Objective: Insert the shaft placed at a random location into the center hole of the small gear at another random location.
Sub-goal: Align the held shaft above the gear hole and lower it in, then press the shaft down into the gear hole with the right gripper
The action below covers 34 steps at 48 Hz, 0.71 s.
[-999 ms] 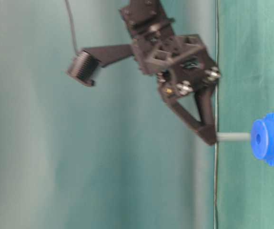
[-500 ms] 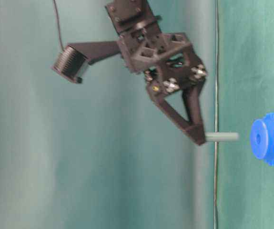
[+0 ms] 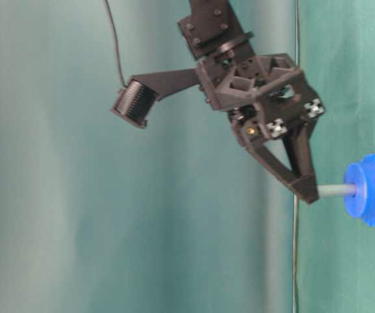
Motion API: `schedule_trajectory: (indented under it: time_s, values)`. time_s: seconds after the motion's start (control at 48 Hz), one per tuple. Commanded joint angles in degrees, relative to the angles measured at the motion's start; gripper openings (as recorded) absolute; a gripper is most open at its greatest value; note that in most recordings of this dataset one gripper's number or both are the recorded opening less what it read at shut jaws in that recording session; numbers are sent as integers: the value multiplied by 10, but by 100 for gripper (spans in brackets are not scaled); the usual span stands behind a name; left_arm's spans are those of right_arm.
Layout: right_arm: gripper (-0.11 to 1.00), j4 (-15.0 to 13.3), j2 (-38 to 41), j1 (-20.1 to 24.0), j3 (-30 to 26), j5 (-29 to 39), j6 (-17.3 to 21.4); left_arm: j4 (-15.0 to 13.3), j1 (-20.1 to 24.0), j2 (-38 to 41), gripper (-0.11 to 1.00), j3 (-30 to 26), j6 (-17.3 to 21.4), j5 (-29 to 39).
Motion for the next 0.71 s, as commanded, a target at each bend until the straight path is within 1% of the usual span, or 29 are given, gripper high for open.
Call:
schedule_trajectory:
  time_s: [0.0, 0.208, 0.458, 0.687]
  values:
    - [13, 3, -9, 2, -8, -8, -4, 1, 1, 4, 0, -9, -1, -3]
    - [13, 2, -13, 1, -11, -9, -5, 1, 1, 4, 0, -10, -1, -3]
    - [13, 0, -41, 1, -9, -5, -8, 1, 1, 5, 0, -10, 0, -2]
    - [13, 0, -43, 2, -8, -5, -9, 1, 1, 4, 0, -10, 0, -2]
